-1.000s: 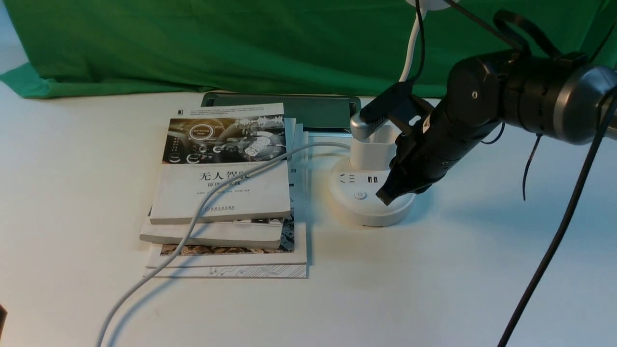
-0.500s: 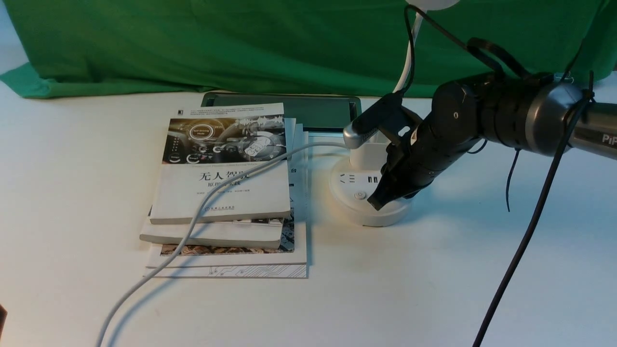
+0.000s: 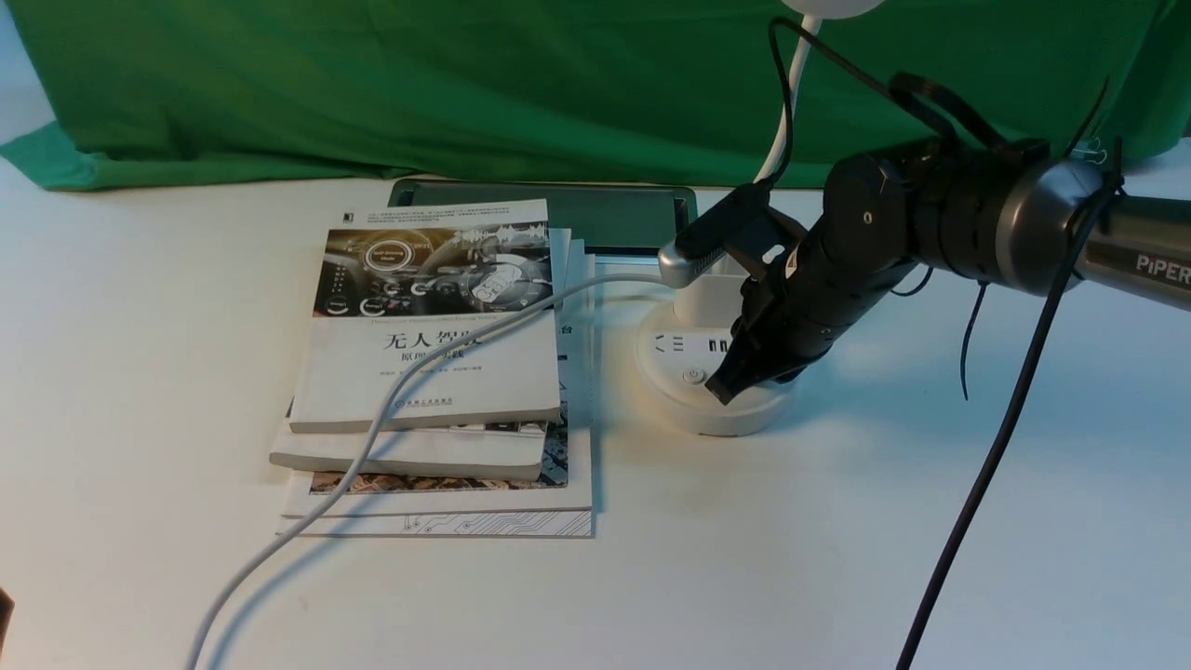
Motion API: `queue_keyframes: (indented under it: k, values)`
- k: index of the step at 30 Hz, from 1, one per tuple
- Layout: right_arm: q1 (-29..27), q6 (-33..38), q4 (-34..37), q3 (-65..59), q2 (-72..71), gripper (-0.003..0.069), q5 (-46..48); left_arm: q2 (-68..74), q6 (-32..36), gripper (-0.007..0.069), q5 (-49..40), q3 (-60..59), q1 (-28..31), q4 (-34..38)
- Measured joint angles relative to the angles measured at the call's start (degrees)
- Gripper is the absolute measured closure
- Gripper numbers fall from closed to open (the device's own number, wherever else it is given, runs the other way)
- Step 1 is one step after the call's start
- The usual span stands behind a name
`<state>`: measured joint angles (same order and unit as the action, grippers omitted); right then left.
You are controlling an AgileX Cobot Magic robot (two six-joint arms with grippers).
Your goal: Turn on the desk lamp on the white desktop with your hand.
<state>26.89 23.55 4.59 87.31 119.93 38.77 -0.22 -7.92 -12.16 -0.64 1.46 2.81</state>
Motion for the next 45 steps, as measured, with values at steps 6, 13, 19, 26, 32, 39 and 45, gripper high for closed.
queue_keyframes:
  k: [6, 13, 19, 26, 32, 39, 45]
  values:
    - [0.0, -0.01, 0.0, 0.06, -0.74, 0.0629, 0.0, 0.0, 0.0, 0.0603, 0.0, 0.0, 0.0, 0.0]
    - [-0.09, -0.06, 0.0, -1.72, -4.61, 0.0625, 0.27, 0.0, 0.0, 0.0603, 0.0, 0.0, 0.0, 0.0]
    - [-0.12, -0.28, -0.11, -1.78, -6.24, 0.0625, 1.31, 0.0, 0.0, 0.0603, 0.0, 0.0, 0.0, 0.0]
    - [-0.12, -3.95, 0.0, -7.1, -13.03, 0.062, 4.33, 0.0, 0.0, 0.0603, 0.0, 0.0, 0.0, 0.0]
    - [-0.12, -8.63, 0.13, -24.39, -32.62, 0.062, -5.01, 0.0, 0.0, 0.0603, 0.0, 0.0, 0.0, 0.0]
    - [-0.12, -12.75, 0.23, -40.55, -57.83, 0.0611, -15.18, 0.0, 0.0, 0.0603, 0.0, 0.0, 0.0, 0.0]
    - [-0.12, -13.99, -1.25, -46.64, -72.59, 0.0599, -20.72, 0.0, 0.0, 0.0603, 0.0, 0.0, 0.0, 0.0]
